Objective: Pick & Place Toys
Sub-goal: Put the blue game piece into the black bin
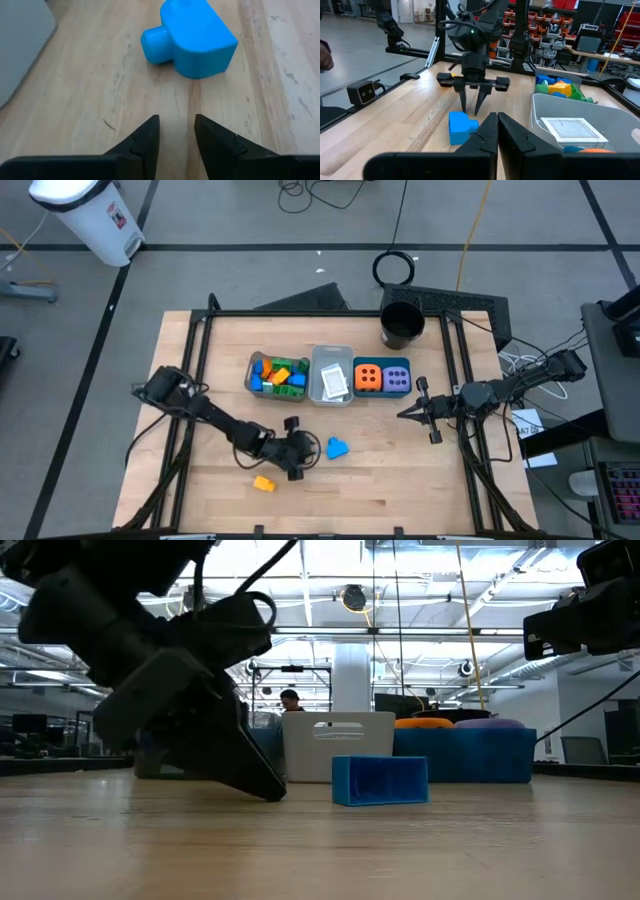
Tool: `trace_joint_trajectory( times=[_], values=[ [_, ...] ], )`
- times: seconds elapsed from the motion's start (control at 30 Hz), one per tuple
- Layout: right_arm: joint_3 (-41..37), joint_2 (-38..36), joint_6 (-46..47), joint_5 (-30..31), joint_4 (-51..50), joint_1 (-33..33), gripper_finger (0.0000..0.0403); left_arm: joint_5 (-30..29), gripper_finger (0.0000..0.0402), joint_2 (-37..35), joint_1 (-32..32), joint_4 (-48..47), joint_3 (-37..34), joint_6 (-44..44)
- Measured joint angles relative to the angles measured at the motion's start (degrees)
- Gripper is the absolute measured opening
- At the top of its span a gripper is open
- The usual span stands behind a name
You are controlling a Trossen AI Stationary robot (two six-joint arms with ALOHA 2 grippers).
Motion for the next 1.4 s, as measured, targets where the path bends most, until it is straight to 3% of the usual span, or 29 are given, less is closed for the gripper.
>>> trace_joint_trajectory(
  times=[0.2, 0.4, 0.53, 0.77, 1.03, 1.17, 1.4],
  values=[
    [0.0, 0.0, -0.1, 0.0, 0.0, 0.0, 0.0004, 6.5, 0.0120, -6.1, 1.2, -7.0, -0.3, 0.3],
    [0.0, 0.0, -0.1, 0.0, 0.0, 0.0, 0.0004, 4.0, 0.0129, -9.6, 1.6, 2.1, -0.1, 14.8],
    [0.0, 0.0, -0.3, 0.1, 0.0, 0.0, 0.0004, 5.6, 0.0171, -9.6, 3.8, 9.0, 0.8, 16.1],
    [0.0, 0.0, -0.6, 0.2, 0.0, 0.0, 0.0004, 8.6, 0.0244, -6.7, 7.6, 9.4, 2.3, 12.3],
    [0.0, 0.0, -0.6, 0.2, 0.0, 0.0, 0.0004, 13.3, 0.0235, 1.6, 7.2, 17.4, 4.4, 13.9],
    [0.0, 0.0, -0.6, 0.2, 0.0, 0.0, 0.0004, 13.5, 0.0218, 4.6, 7.1, 12.1, 7.7, 13.0],
    [0.0, 0.0, -0.2, 0.1, 0.0, 0.0, 0.0004, 13.5, 0.0190, 3.6, 6.8, -7.9, 12.6, 9.2]
  ],
)
